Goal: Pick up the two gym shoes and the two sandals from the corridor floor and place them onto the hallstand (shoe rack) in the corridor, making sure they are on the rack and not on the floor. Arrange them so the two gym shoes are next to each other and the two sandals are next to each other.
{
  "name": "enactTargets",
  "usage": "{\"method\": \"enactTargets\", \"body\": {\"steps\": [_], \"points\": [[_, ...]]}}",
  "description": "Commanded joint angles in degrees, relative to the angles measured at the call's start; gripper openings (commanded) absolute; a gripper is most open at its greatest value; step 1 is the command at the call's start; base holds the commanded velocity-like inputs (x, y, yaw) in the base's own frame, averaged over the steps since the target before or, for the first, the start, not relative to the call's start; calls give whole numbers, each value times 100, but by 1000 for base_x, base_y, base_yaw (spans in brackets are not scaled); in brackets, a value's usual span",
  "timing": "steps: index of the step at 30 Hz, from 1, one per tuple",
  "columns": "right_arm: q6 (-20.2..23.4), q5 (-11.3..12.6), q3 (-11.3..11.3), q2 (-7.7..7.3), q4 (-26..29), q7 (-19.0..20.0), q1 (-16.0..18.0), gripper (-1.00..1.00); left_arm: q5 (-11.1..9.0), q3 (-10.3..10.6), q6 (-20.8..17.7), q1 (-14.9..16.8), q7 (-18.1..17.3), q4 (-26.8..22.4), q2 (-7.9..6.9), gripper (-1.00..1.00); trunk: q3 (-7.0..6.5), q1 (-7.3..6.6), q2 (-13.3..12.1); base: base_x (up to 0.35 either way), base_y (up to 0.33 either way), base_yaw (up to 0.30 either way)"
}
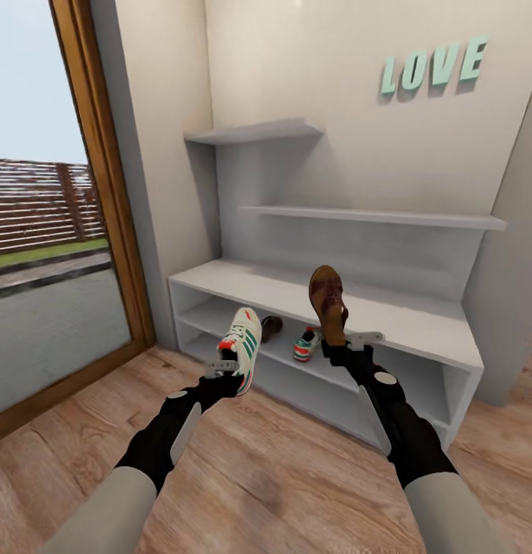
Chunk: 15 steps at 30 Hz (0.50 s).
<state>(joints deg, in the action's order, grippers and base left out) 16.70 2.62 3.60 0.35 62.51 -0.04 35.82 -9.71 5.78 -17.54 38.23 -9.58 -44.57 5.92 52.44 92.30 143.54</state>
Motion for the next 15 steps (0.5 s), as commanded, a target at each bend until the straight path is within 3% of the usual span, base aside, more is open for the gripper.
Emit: {"method": "enactTargets", "body": {"steps": [1, 8, 15], "points": [[35, 46, 1, 3, 7, -4, 4, -100, -62, 2, -39, 0, -1, -11, -3, -100, 6, -1, 3, 13, 305, -300], [35, 46, 1, 2, 7, -4, 4, -100, -66, 2, -39, 0, 0, -11, -3, -100, 6, -1, 3, 3, 304, -300], [34, 46, 1, 3, 7, -4, 4, -100, -66, 2, -39, 0, 0, -10, -3, -100, 6, -1, 3, 0, 40, -300]]}}
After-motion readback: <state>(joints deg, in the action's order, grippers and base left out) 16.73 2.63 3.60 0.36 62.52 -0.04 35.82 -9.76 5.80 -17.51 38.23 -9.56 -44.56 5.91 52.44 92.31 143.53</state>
